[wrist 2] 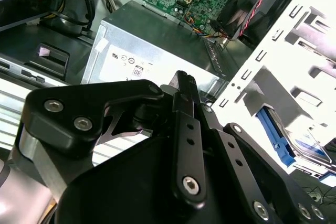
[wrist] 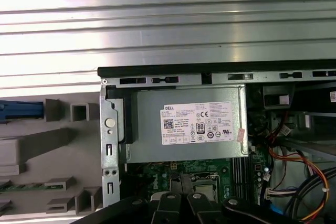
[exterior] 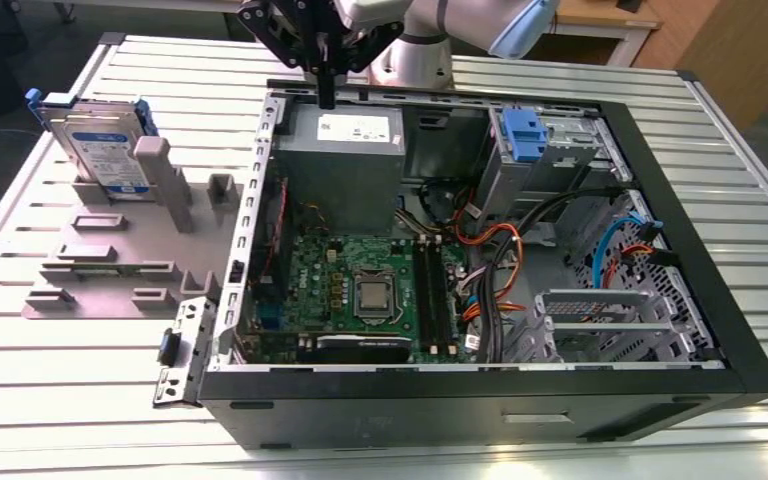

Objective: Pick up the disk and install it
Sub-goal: 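Reach for the disk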

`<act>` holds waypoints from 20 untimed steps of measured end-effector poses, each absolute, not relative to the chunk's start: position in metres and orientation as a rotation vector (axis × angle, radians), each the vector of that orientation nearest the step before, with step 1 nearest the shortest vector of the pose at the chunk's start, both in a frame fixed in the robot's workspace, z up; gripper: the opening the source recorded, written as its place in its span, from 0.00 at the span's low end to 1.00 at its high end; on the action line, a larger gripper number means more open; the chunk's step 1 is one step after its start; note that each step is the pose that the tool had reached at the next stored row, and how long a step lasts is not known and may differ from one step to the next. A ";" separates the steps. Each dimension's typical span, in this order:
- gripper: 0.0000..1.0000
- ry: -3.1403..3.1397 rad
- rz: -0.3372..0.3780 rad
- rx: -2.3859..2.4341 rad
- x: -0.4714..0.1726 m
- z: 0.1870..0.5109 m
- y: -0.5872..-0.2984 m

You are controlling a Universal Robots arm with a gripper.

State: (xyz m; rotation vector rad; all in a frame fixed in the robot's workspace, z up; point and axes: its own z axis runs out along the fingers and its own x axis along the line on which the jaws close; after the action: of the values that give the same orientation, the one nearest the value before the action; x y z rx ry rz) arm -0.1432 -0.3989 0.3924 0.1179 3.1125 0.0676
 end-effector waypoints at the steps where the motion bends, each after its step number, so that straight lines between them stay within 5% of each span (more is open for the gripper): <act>1: 0.11 3.113 0.068 0.118 -0.143 0.392 -0.399; 20: 0.11 3.113 0.068 0.118 -0.148 0.391 -0.399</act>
State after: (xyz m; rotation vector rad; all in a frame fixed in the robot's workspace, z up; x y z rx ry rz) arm -0.1484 -0.3989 0.3915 0.1179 3.1125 0.0676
